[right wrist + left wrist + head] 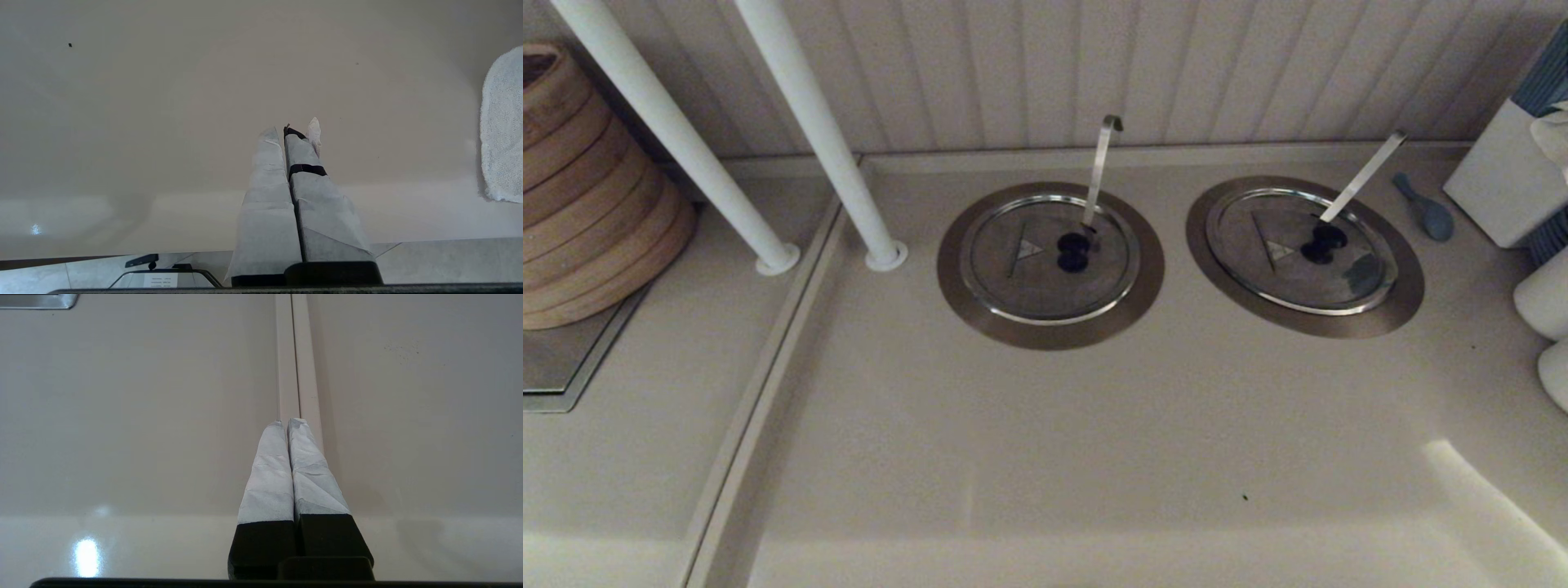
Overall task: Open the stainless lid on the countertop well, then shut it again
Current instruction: Open the lid
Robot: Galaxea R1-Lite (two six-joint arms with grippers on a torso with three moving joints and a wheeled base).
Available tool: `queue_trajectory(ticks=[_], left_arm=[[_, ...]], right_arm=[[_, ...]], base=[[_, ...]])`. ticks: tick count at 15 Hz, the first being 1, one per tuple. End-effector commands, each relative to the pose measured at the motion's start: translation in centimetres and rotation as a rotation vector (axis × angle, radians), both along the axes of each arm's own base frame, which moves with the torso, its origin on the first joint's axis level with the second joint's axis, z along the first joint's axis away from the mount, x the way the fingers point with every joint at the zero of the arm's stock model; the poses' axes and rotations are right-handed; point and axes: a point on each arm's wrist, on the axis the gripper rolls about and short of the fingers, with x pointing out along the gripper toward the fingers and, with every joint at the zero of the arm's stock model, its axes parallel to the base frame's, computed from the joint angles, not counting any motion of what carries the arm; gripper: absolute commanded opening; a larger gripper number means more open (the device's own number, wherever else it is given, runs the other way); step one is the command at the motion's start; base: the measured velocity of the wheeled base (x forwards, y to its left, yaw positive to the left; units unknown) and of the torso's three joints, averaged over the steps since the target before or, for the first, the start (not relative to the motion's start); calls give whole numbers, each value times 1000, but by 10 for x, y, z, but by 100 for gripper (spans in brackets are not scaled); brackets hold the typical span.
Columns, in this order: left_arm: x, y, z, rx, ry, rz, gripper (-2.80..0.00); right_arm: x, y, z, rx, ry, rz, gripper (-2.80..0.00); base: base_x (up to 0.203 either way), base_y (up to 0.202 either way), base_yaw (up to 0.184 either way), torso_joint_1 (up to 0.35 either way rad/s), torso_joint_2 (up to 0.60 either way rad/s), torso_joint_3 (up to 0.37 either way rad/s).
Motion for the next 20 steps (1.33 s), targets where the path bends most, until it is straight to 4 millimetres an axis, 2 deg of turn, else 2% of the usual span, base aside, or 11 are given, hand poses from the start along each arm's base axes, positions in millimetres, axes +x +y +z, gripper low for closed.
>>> queue_trajectory(ticks=[1,2,5,7,8,10,12,14,16,18,20], left_arm=[[0,0,0,-1,1,1,-280],[0,0,0,-1,1,0,-280],[0,0,0,-1,1,0,-280],[0,0,0,-1,1,0,-280],[0,0,0,-1,1,1,-280],[0,0,0,-1,1,0,-280],[0,0,0,-1,1,0,-280],[0,0,0,-1,1,1,-280],[0,0,0,-1,1,1,-280],[0,0,0,-1,1,1,-280],[0,0,0,-1,1,0,-280]], right_arm=[[0,0,0,2,1,-6,-280],[-1,0,5,2,-29,-11,-280],[-17,0,64,-7,-223,2,-280],[-5,1,105,-14,-191,6,-280],[11,0,129,-15,-142,7,-280],[51,0,170,-20,-55,8,-280],[106,-1,190,-41,71,11,-280],[162,-2,189,-58,208,6,-280],[217,-2,181,-47,275,-7,-280],[271,-1,170,-26,221,-45,-280],[311,6,160,-36,72,-133,-280]], base=[[0,0,0,0,0,0],[0,0,0,0,0,0],[0,0,0,0,0,0],[0,0,0,0,0,0],[0,0,0,0,0,0],[0,0,0,0,0,0],[0,0,0,0,0,0],[0,0,0,0,0,0],[0,0,0,0,0,0],[0,0,0,0,0,0],[0,0,0,0,0,0]])
